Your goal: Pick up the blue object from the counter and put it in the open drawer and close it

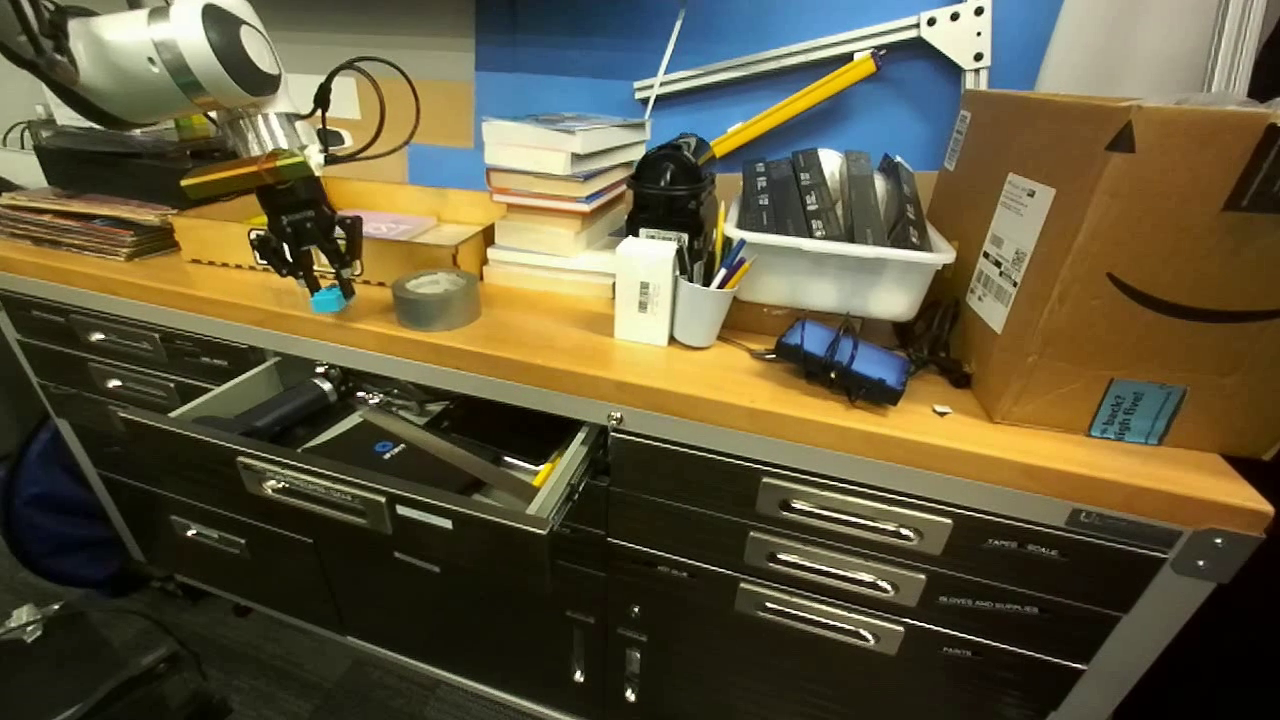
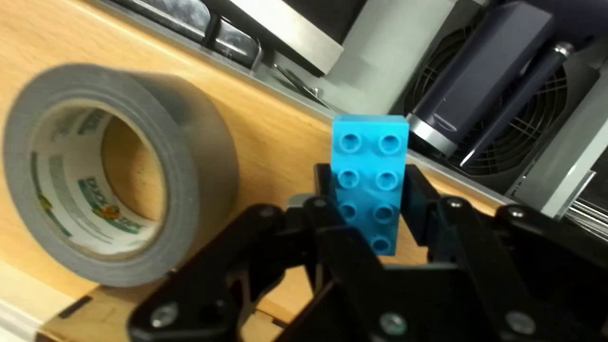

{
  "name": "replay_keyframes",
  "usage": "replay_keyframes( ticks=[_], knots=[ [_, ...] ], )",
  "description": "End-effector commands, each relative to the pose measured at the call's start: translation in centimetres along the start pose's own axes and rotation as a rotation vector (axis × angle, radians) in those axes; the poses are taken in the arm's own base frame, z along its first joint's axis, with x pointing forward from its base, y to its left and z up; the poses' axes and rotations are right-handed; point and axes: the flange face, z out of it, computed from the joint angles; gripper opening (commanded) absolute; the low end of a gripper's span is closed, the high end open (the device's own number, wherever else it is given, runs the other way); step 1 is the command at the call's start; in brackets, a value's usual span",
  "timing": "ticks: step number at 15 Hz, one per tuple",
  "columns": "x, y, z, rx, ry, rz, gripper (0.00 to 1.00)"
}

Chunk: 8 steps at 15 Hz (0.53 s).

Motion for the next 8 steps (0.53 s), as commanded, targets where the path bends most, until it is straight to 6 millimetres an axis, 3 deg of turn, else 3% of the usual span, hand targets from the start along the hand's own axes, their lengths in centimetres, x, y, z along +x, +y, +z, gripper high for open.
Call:
replay_keyframes(
  ticks=[1,4,8],
  knots=[
    [-6.7,3.7,-0.9,0.000,0.002,0.044,0.13],
    [-11.3,6.9,1.1,0.058,-0.015,0.085,0.13],
    [-15.9,10.5,6.4,0.044,-0.013,0.084,0.13]
  ],
)
